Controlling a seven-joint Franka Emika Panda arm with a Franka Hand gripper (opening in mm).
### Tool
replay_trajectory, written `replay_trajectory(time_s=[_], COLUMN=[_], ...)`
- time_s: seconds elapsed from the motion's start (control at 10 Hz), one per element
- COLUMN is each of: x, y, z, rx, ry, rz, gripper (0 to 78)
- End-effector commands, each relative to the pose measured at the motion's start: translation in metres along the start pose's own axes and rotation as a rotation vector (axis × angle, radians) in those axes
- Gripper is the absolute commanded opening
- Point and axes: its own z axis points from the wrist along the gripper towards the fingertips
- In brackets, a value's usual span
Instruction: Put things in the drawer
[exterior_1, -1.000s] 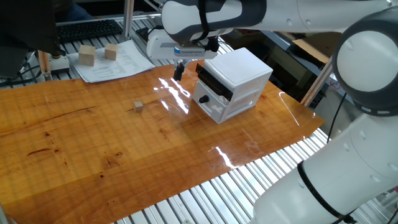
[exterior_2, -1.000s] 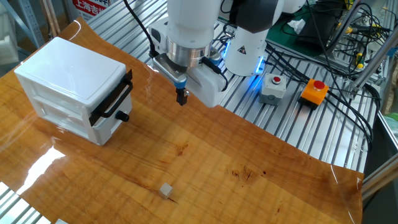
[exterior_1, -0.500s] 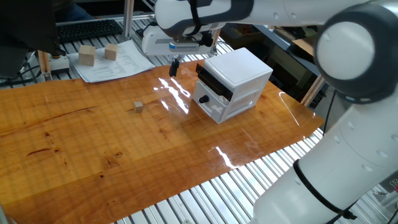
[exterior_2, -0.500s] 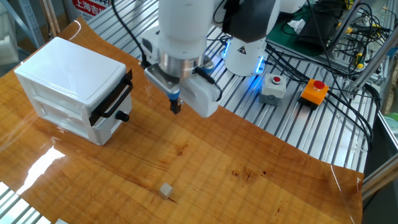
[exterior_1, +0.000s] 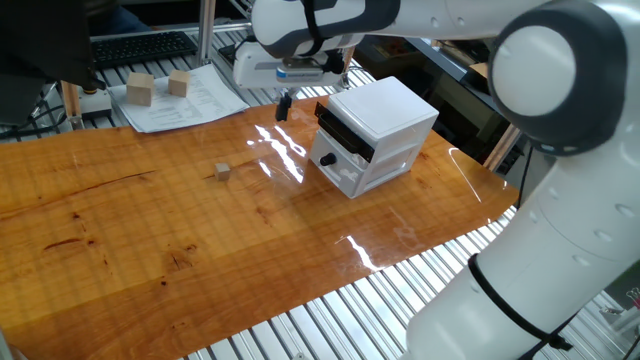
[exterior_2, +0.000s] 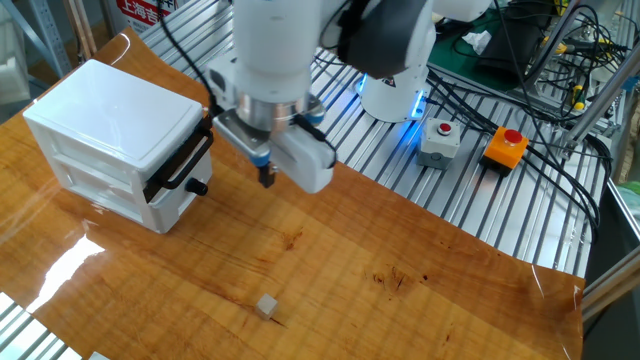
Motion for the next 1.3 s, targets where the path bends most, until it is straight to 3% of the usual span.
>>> replay_trajectory(time_s=[0.1, 0.8, 1.2, 1.3], x=[-0.0102, -0.0105, -0.0105, -0.0105], y=[-0.0154, -0.0193, -0.0193, -0.0193], z=[0.0086, 0.0099, 0.0099, 0.0099], rx=[-0.001, -0.004, -0.004, -0.011], ry=[-0.005, -0.01, -0.005, 0.012], rz=[-0.035, -0.02, 0.051, 0.053], gripper=[0.0, 0.0, 0.0, 0.0])
